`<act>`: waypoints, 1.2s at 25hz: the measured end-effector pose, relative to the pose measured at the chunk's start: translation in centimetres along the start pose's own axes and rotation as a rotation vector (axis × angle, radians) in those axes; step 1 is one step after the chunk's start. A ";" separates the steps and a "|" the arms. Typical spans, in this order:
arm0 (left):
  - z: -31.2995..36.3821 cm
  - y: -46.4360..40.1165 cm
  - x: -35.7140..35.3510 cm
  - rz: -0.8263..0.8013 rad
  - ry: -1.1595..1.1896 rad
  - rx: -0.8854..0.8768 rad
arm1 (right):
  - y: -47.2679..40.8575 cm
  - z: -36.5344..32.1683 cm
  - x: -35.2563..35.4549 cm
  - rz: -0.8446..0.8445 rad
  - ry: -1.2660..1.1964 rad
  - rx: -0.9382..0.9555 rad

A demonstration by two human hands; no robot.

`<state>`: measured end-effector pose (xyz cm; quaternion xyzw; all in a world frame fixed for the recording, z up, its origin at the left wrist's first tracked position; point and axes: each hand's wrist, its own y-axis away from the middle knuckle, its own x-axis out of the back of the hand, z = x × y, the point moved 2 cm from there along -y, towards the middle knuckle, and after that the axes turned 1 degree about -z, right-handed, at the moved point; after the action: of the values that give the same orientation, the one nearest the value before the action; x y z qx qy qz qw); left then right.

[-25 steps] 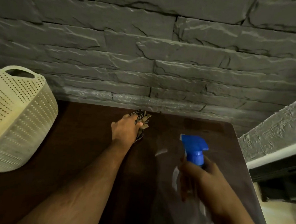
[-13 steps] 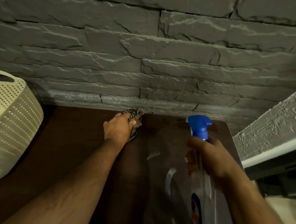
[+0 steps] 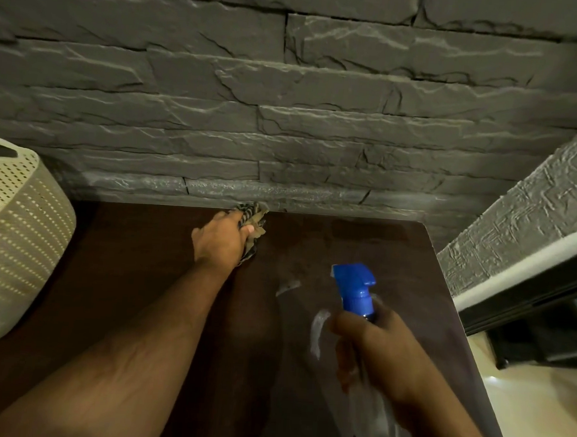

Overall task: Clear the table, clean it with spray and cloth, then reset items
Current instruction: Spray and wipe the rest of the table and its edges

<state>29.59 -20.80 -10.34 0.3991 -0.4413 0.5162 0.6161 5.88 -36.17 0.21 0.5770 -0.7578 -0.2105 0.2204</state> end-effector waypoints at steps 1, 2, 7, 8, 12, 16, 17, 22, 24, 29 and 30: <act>0.2 0.1 0.2 0.001 -0.006 0.001 | 0.1 0.3 0.2 0.024 0.001 0.000; 0.5 0.5 0.3 0.000 -0.007 -0.012 | 0.3 0.5 0.5 0.048 0.004 -0.010; 1.2 6.2 -0.9 -0.008 -0.027 -0.209 | 0.9 1.1 2.2 0.105 0.027 -0.031; 1.1 6.2 -0.9 0.004 -0.023 -0.197 | 0.9 1.1 2.6 0.121 0.026 -0.034; 4.2 1.4 -1.4 -0.002 -0.015 -0.064 | 0.6 1.0 3.8 0.146 0.006 -0.002; 9.7 0.9 -2.6 -0.038 0.059 -0.134 | 0.2 1.2 3.6 0.115 0.012 -0.012; 9.4 2.2 -2.8 -0.084 0.046 -0.212 | 0.0 1.3 3.4 0.104 0.004 -0.013; 5.4 4.2 -2.6 -0.034 -0.021 -0.286 | -0.8 1.5 3.7 0.045 -0.033 -0.025; 9.0 0.7 -3.0 -0.061 0.018 -0.251 | -1.0 1.4 3.7 0.058 -0.026 -0.004; 8.1 3.6 -3.8 -0.119 -0.032 -0.407 | -0.9 1.9 4.4 0.052 -0.031 -0.027; 7.1 3.8 -3.2 -0.112 -0.061 -0.399 | -0.6 1.9 4.7 0.051 -0.038 -0.052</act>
<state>24.66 -27.86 -11.21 0.3084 -0.5304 0.3712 0.6969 4.11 -40.76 -1.28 0.5476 -0.7705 -0.2352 0.2262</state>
